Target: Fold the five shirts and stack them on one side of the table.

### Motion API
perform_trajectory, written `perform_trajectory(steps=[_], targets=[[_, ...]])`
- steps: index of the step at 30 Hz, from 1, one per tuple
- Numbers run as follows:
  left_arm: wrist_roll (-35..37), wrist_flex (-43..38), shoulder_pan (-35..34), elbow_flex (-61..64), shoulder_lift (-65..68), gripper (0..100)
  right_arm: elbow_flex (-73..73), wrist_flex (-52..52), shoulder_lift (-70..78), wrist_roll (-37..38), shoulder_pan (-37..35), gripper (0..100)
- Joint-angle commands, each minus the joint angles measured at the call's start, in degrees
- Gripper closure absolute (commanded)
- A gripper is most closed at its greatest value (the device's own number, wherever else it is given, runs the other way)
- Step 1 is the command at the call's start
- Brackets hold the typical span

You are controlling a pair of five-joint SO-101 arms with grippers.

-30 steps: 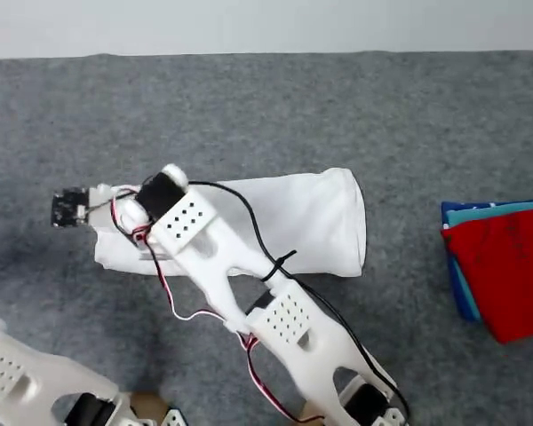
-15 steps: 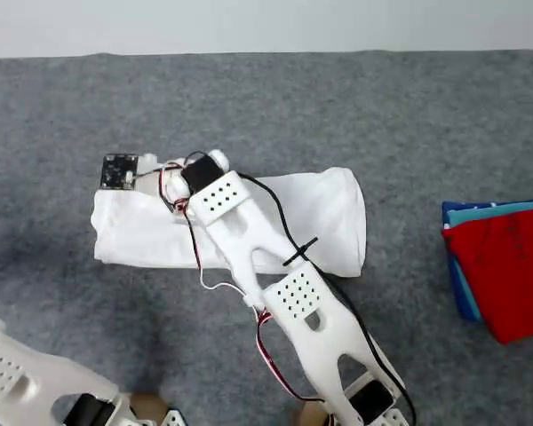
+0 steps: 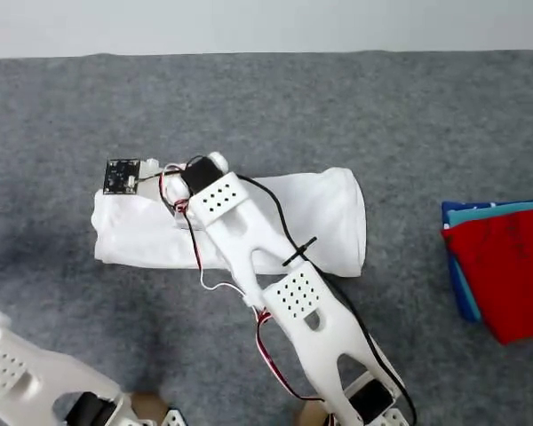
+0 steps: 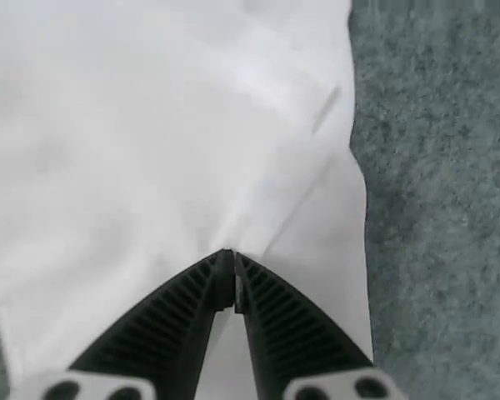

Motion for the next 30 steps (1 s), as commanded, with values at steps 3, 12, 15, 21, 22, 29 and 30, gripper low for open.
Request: perform_trajectory(steps=[3, 12, 15, 21, 22, 29, 30], targets=[[0.79, 7.91, 2.02, -5.49, -4.57, 100, -9.67, 9.98, -5.58, -7.65, 1.10, 98.9], [2.73, 7.74, 5.98, 0.66, -20.22, 100, -11.69, 15.08, -9.80, -24.00, 11.56, 99.0], [2.73, 7.74, 9.76, 6.20, -26.90, 100, -8.53, 15.08, -13.67, -28.57, 14.90, 99.0], [2.73, 7.65, 12.31, 16.92, -34.11, 100, 6.42, 15.08, -22.64, -42.81, 23.60, 98.7], [2.73, 7.65, 12.04, 18.15, -34.81, 100, 9.49, 15.08, -23.78, -44.92, 24.48, 98.6], [2.46, 7.74, 11.60, 20.09, -36.92, 100, 24.62, 14.99, -28.70, -52.75, 27.47, 75.9], [2.46, 7.74, 11.78, 20.09, -36.75, 100, 25.67, 14.99, -28.79, -53.01, 27.82, 72.8]])
